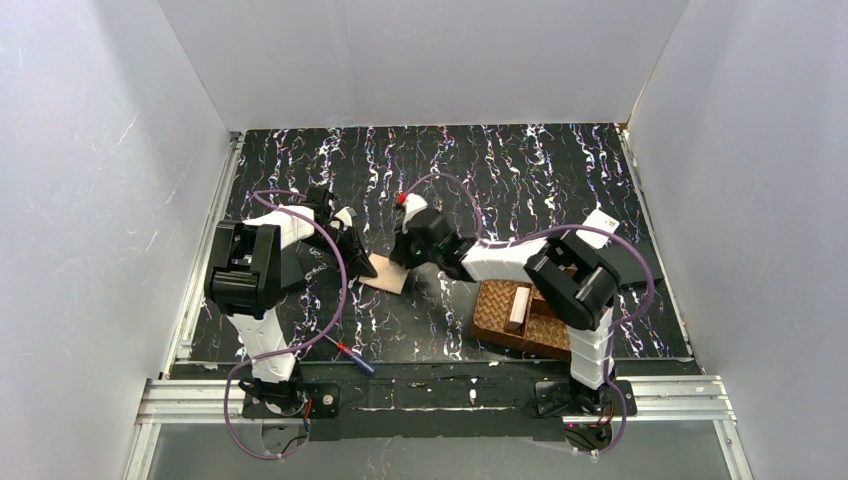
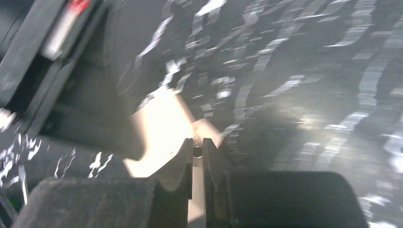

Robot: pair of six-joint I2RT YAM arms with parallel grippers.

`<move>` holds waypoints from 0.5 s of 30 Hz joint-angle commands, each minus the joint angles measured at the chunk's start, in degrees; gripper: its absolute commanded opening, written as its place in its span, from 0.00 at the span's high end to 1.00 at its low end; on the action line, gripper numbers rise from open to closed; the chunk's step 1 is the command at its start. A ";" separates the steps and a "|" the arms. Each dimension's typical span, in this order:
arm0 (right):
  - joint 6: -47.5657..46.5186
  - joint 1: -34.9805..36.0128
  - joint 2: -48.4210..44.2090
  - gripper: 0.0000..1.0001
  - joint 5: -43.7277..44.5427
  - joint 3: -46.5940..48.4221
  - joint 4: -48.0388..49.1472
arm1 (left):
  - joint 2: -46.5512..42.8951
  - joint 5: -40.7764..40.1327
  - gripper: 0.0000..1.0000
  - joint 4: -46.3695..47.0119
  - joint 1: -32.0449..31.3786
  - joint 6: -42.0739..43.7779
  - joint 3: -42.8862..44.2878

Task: Put the credit cards into the card holder
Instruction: Open the card holder at the center of the board.

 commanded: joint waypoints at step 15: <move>-8.59 -7.64 -10.19 0.43 -10.19 3.07 -11.52 | 1.38 -9.28 1.00 -4.61 -0.38 3.74 -1.51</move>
